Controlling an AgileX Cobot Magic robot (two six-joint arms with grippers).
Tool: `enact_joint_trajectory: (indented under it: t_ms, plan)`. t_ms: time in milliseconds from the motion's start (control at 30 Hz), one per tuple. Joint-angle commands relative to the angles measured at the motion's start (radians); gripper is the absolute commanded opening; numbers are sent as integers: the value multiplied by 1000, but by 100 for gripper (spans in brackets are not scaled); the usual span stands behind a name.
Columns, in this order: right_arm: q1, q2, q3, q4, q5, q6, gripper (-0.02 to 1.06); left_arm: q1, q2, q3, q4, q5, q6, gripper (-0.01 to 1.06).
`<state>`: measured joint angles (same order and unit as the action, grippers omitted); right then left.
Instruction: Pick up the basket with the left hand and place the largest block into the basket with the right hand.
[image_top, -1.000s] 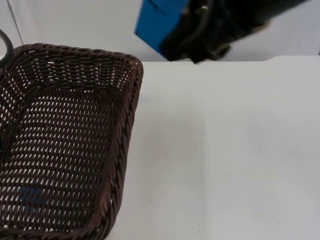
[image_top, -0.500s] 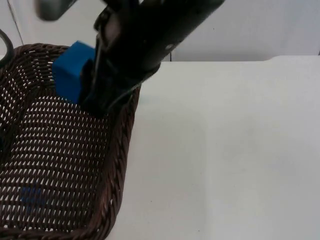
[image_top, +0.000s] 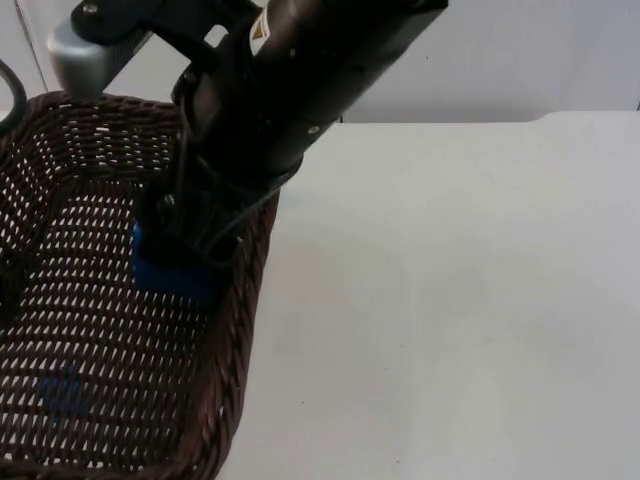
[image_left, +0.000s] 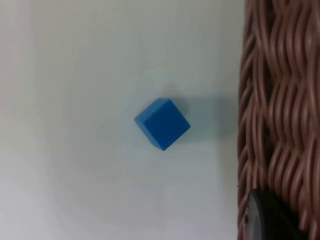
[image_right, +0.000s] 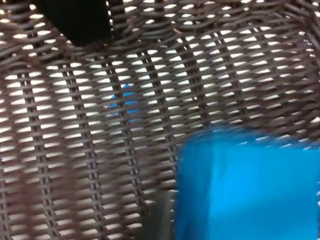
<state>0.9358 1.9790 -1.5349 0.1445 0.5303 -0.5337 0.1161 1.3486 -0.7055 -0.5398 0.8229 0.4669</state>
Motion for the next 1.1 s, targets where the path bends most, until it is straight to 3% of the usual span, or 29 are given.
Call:
enact_joint_trajectory:
  t_ms: [0,133,333,433,633,1067]
  plan:
    - [5,-19,-9,-39,12,-2,89,2,0,2,-31,1,-4,0]
    - [-6,-62,-9,-96,55,52,90,2,0,2,-31,1,-4,0]
    - [-57,-129,-9,-91,99,160,90,2,0,2,-31,3,-4,0]
    - [-110,-195,9,-86,166,194,90,2,0,2,-31,5,-4,0]
    - [-164,-331,140,-57,136,194,90,2,0,2,-31,2,-4,0]
    - [-176,-614,415,-64,99,241,90,2,0,2,-36,-7,-4,0]
